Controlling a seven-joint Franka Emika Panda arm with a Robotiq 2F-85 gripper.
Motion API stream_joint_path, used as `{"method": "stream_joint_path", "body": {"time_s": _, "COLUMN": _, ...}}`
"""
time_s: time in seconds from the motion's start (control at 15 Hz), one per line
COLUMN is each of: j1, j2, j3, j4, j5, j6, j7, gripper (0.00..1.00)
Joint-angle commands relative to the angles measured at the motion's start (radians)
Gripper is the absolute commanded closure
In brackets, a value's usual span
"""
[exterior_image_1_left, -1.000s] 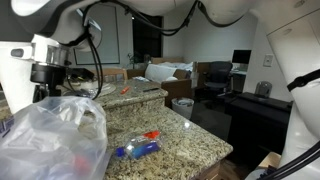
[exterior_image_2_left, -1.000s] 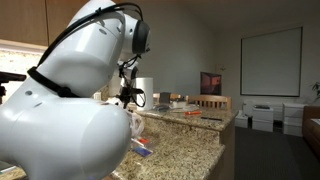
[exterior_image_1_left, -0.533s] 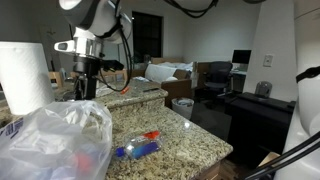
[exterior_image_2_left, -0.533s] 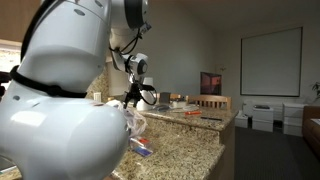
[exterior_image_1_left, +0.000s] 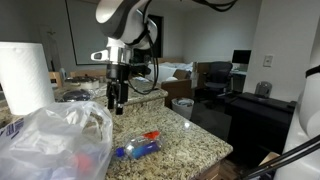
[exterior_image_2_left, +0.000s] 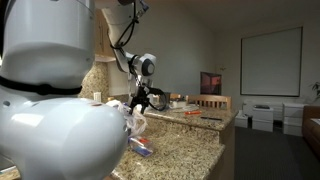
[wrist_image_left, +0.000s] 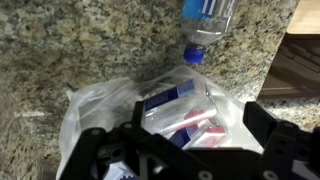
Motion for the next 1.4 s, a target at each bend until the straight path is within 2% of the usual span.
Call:
{"method": "stream_joint_path", "body": {"time_s": 0.0, "j1": 0.034, "j2": -0.044, "j3": -0.018, "j4": -0.143, "j5": -0.008, "j6": 0.142, "j7": 0.094, "gripper": 0.0}}
{"method": "stream_joint_path", "body": {"time_s": 0.13, "j1": 0.048, "j2": -0.04, "j3": -0.01, "j4": -0.185, "j5": -0.001, "j6": 0.237, "j7": 0.082, "gripper": 0.0}}
{"method": "stream_joint_path", "body": {"time_s": 0.4, "j1": 0.102, "j2": -0.005, "j3": 0.01, "j4": -0.225, "j5": -0.137, "j6": 0.397, "j7": 0.117, "gripper": 0.0}}
{"method": "stream_joint_path", "body": {"time_s": 0.53, "j1": 0.121, "j2": 0.008, "j3": 0.01, "j4": -0.242, "j5": -0.232, "j6": 0.437, "j7": 0.189, "gripper": 0.0}}
{"method": "stream_joint_path", "body": {"time_s": 0.73, "j1": 0.143, "j2": 0.021, "j3": 0.011, "j4": -0.258, "j5": -0.344, "j6": 0.424, "j7": 0.321, "gripper": 0.0}}
{"method": "stream_joint_path", "body": {"time_s": 0.93, "j1": 0.145, "j2": 0.022, "j3": 0.017, "j4": -0.282, "j5": -0.352, "j6": 0.43, "j7": 0.395, "gripper": 0.0}}
{"method": "stream_joint_path", "body": {"time_s": 1.33, "j1": 0.139, "j2": 0.031, "j3": 0.025, "j4": -0.344, "j5": -0.343, "j6": 0.522, "j7": 0.448, "gripper": 0.0}}
